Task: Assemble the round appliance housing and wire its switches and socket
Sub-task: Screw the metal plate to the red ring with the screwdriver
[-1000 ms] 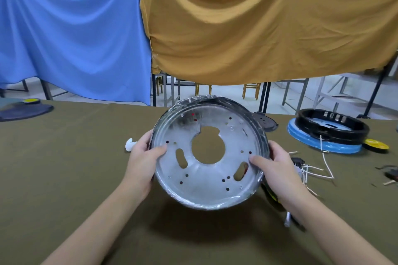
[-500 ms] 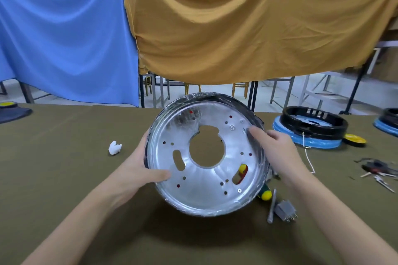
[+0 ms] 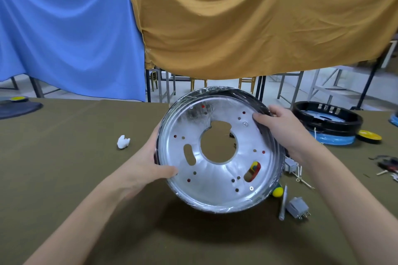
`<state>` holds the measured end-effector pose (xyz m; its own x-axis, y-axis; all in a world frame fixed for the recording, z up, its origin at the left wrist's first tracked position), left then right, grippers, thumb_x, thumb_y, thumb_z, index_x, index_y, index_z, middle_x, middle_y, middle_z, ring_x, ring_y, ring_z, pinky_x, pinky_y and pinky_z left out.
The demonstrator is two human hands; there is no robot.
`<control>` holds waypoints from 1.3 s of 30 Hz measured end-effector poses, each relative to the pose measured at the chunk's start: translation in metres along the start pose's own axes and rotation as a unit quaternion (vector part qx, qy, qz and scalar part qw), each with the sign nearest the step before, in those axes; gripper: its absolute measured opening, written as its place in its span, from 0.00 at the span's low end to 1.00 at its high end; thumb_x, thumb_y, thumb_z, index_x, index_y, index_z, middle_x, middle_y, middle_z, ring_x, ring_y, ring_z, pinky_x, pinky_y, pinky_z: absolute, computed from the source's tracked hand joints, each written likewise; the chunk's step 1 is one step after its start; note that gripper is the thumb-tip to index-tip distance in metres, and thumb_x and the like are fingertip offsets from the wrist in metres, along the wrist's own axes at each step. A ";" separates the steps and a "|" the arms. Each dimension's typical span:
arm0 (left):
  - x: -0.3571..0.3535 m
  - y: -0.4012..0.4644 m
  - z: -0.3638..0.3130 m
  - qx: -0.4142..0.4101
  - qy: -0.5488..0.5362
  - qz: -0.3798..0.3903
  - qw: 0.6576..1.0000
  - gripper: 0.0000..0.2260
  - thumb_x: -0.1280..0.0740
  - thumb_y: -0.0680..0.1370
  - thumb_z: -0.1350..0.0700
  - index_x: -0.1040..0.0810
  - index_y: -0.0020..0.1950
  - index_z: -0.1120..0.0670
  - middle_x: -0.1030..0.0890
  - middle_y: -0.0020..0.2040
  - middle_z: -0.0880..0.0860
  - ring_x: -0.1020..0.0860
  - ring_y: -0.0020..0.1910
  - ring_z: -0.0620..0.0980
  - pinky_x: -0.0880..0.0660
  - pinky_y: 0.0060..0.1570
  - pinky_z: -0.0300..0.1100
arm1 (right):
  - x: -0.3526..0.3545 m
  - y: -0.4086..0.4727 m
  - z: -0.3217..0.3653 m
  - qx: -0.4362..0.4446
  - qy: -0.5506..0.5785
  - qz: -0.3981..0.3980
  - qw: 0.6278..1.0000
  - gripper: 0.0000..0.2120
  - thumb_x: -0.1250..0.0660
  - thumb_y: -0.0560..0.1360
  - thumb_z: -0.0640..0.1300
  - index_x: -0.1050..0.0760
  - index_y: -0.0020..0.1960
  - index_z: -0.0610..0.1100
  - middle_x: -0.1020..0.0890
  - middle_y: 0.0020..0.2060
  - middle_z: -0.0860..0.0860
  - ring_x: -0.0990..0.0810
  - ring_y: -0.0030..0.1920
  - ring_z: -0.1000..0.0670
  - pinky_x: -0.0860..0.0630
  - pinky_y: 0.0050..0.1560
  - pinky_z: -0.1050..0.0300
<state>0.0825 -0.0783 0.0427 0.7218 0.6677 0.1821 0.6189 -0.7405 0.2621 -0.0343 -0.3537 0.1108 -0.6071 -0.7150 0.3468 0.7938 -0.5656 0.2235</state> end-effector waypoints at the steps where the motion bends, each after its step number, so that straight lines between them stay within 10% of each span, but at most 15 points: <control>1: 0.000 0.000 0.000 0.001 0.002 -0.001 1.000 0.46 0.26 0.67 0.66 0.40 0.69 0.25 0.23 0.66 0.42 0.21 0.62 0.47 0.20 0.51 0.42 | 0.000 0.001 -0.001 0.007 0.002 0.005 1.000 0.11 0.30 0.77 0.49 0.25 0.46 0.41 0.15 0.45 0.41 0.16 0.44 0.40 0.20 0.50 0.42; 12: 0.001 -0.001 0.004 0.062 -0.088 -0.059 0.992 0.36 0.31 0.68 0.69 0.28 0.67 0.35 0.19 0.61 0.50 0.18 0.56 0.52 0.19 0.51 0.51 | -0.004 -0.014 0.001 0.069 -0.097 -0.054 0.991 0.12 0.33 0.75 0.57 0.26 0.49 0.49 0.20 0.44 0.49 0.20 0.43 0.50 0.27 0.39 0.55; 17: 0.007 0.000 0.009 0.102 -0.124 -0.146 0.976 0.27 0.38 0.76 0.72 0.26 0.66 0.44 0.18 0.58 0.57 0.20 0.53 0.61 0.26 0.59 0.63 | -0.013 -0.050 -0.018 -0.045 -0.047 0.023 0.998 0.43 0.25 0.70 0.56 0.45 0.78 0.54 0.31 0.67 0.50 0.24 0.63 0.46 0.24 0.62 0.44; 23: 0.012 0.000 0.011 0.061 -0.164 -0.272 0.946 0.23 0.41 0.77 0.73 0.24 0.63 0.49 0.15 0.52 0.51 0.15 0.46 0.50 0.19 0.41 0.44 | -0.038 -0.079 -0.031 -0.066 0.050 0.087 0.993 0.39 0.22 0.68 0.45 0.40 0.70 0.62 0.21 0.54 0.63 0.17 0.49 0.56 0.16 0.38 0.51; 29: 0.006 -0.001 0.006 0.022 -0.172 -0.314 0.933 0.28 0.42 0.76 0.73 0.26 0.66 0.45 0.16 0.55 0.47 0.16 0.51 0.50 0.19 0.45 0.48 | -0.059 -0.077 -0.051 -0.044 0.084 0.052 0.994 0.41 0.25 0.67 0.34 0.40 0.68 0.62 0.19 0.44 0.66 0.16 0.46 0.56 0.16 0.40 0.53; 35: 0.006 -0.004 -0.005 0.046 -0.053 -0.308 0.949 0.03 0.34 0.78 0.55 0.22 0.49 0.50 0.21 0.39 0.48 0.23 0.37 0.51 0.29 0.32 0.42 | -0.047 -0.064 -0.060 -0.032 0.088 0.032 0.995 0.35 0.27 0.68 0.30 0.34 0.61 0.63 0.17 0.47 0.56 0.16 0.45 0.53 0.17 0.36 0.53; 39: 0.021 -0.009 -0.009 0.051 0.069 -0.348 0.934 0.22 0.34 0.71 0.40 0.29 0.45 0.59 0.29 0.37 0.53 0.30 0.35 0.52 0.33 0.37 0.49 | -0.044 -0.058 -0.055 -0.019 0.072 0.072 0.995 0.36 0.27 0.68 0.31 0.32 0.60 0.68 0.17 0.48 0.55 0.16 0.47 0.50 0.18 0.35 0.54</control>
<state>0.0894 -0.0572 0.0530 0.0919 0.9880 0.1245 0.9543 -0.1231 0.2722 -0.0555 -0.3119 0.0325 -0.4877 -0.8399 0.2383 0.8730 -0.4654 0.1460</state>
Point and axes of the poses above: each hand's wrist, its own y-axis towards the middle knuckle, its own x-axis out of the back of the hand, z = x × y, the point moved 4 cm from there along y, towards the middle knuckle
